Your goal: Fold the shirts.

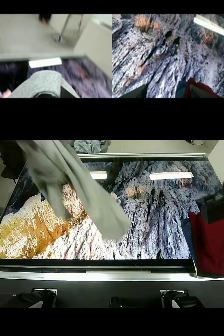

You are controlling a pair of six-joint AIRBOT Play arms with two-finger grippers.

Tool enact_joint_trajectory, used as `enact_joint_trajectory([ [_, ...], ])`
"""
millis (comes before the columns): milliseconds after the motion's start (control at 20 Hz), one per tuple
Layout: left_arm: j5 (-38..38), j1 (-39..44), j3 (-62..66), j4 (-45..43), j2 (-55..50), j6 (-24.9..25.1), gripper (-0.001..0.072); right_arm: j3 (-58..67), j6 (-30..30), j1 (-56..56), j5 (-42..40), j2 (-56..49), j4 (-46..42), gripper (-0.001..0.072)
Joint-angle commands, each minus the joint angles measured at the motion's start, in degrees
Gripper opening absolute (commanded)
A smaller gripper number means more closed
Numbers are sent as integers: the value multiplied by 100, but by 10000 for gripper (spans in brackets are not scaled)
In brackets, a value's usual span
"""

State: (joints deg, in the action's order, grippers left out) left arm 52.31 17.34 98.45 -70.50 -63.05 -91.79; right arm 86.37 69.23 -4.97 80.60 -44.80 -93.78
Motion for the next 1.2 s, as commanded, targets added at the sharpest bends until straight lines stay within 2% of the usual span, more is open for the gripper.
enact_joint_trajectory([
  [0, 37, 752, -2118, -90, 63, -302, 29, -74, 0, 2, 887, -92, -13, 613],
  [150, -903, 1141, -4341, 55, -4, -796, 32, -503, 0, 2, 870, -520, 42, 613],
  [250, -1056, 1086, -4994, 518, -197, -920, 33, -850, -2, 2, 686, -883, 105, 613],
  [300, -968, 1023, -5016, 595, -269, -874, 127, -984, -2, 2, 597, -1078, 140, 613],
  [350, -837, 918, -4903, 601, -262, -632, 444, -1064, -2, 2, 557, -1305, 162, 613],
  [400, -623, 745, -4669, 595, -234, -289, 678, -1078, -2, 2, 549, -1534, 173, 613],
  [500, 343, 155, -3825, 166, -212, 275, 672, -1078, -83, 2, 496, -1845, 348, 616],
  [650, 1659, -920, -2623, -942, -214, 544, 672, -1185, -267, 0, 452, -2144, 1003, 617],
  [800, 2319, -1991, -2656, -1075, -254, 586, 672, -1912, -470, 0, 337, -2199, 2013, 616],
  [900, 2363, -2468, -3222, -986, -310, 566, 672, -2575, -717, 0, 254, -2199, 2702, 616],
  [1000, 2081, -2715, -3963, -507, -407, 570, 672, -3182, -1025, 0, 151, -2199, 3351, 616],
  [1100, 1591, -2710, -4599, 48, -542, 575, 672, -3585, -1058, 0, 24, -2199, 3536, 623],
  [1150, 1298, -2671, -4878, 372, -640, 579, 672, -3709, -1058, 0, -11, -2199, 3543, 661],
])
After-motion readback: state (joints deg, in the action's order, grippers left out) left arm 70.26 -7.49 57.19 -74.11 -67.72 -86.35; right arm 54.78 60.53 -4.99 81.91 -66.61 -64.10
